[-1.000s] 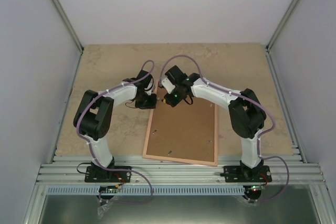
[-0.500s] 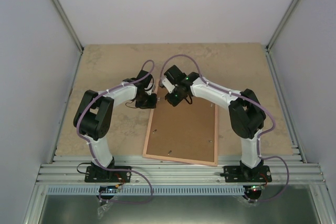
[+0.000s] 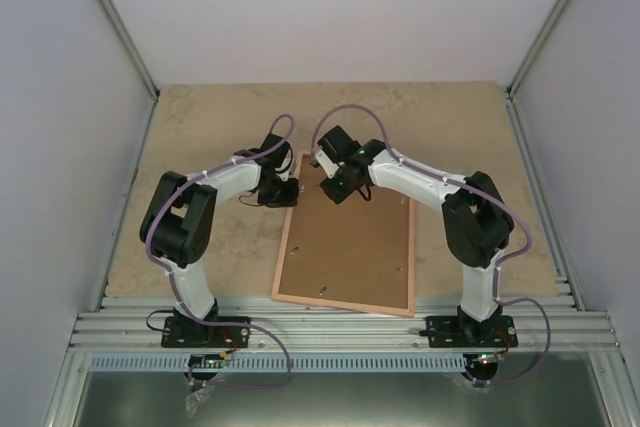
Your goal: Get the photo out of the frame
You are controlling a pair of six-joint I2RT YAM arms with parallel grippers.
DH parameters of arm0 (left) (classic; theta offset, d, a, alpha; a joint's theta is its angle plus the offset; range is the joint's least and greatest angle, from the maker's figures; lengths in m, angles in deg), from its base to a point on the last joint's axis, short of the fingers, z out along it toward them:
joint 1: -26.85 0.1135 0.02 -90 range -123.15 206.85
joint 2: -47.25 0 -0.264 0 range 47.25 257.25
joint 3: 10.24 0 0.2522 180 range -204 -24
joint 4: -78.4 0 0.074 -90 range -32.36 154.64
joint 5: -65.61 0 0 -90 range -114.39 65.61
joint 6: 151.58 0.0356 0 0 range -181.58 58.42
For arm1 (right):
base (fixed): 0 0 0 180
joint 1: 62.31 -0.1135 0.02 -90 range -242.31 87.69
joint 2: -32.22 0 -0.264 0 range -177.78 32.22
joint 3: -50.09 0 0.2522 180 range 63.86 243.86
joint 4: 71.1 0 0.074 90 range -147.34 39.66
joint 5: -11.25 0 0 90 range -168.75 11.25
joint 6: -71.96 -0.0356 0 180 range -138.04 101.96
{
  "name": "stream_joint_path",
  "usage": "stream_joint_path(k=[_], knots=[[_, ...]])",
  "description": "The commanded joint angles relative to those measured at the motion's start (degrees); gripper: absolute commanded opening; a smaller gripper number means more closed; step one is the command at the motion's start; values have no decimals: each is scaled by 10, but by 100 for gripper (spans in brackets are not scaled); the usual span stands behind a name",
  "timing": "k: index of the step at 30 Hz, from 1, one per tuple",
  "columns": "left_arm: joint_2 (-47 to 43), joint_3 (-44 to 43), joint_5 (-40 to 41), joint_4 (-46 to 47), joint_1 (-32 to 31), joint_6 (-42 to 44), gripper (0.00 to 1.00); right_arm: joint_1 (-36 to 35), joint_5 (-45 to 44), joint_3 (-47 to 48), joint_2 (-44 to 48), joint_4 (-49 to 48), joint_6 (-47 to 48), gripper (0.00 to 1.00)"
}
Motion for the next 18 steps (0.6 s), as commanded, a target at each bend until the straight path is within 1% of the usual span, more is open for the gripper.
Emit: stream_joint_path(k=[1, 5, 10, 12, 15, 18], knots=[[-17, 8, 2, 10, 9, -7, 21, 3, 27, -32, 39, -23, -20, 1], [-35, 5, 2, 13, 10, -16, 33, 3, 33, -64, 64, -68, -33, 0], [-50, -19, 19, 2, 14, -22, 45, 15, 26, -131, 112, -137, -58, 0], [-46, -39, 32, -9, 14, -22, 49, 23, 25, -157, 131, -163, -64, 0], [-26, -80, 51, -25, 14, -21, 58, 30, 15, -198, 161, -205, -71, 0], [2, -124, 65, -32, 14, -21, 62, 35, 11, -238, 194, -247, -78, 0]])
